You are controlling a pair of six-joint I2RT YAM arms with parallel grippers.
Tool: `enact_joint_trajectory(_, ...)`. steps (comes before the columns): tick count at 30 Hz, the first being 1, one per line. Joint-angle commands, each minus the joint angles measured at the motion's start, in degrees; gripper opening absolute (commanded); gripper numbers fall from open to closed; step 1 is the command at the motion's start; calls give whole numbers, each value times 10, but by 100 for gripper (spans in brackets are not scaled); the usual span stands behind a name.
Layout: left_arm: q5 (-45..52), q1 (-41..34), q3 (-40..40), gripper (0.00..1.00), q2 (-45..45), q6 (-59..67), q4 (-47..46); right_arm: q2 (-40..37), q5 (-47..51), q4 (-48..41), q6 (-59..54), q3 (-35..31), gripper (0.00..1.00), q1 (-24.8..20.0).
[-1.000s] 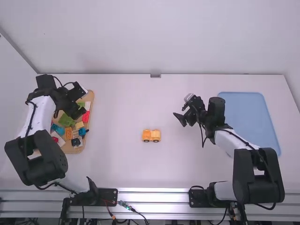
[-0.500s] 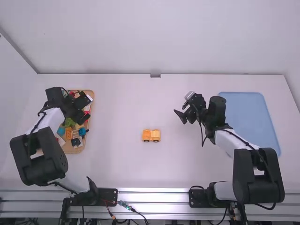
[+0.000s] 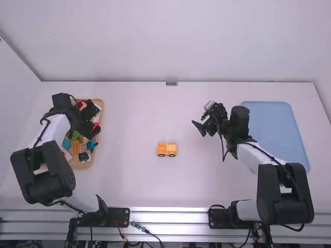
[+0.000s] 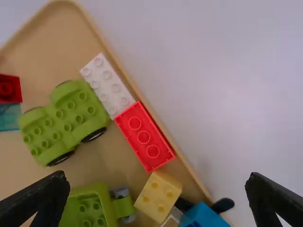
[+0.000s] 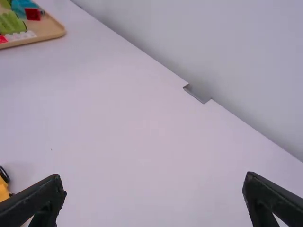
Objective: Assemble lego blocks to make yellow taxi
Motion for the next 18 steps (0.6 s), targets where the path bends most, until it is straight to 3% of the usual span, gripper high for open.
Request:
enact_joint_trajectory(1,38,18,28,99,-5,69,-15,-11,-2,-2,1,-3,99,2)
enact_joint_trajectory(8,95,69,56,99,13,88,-17,-11,0,0,5,-3,99,17)
enact_joint_trajectory(13,58,64,69,99,39,106,-56,-11,-2,1,5,-3,99,19)
enact_joint_trajectory(18,99,59,79,99,64,151,-65,-11,-2,1,3,-3,99,18)
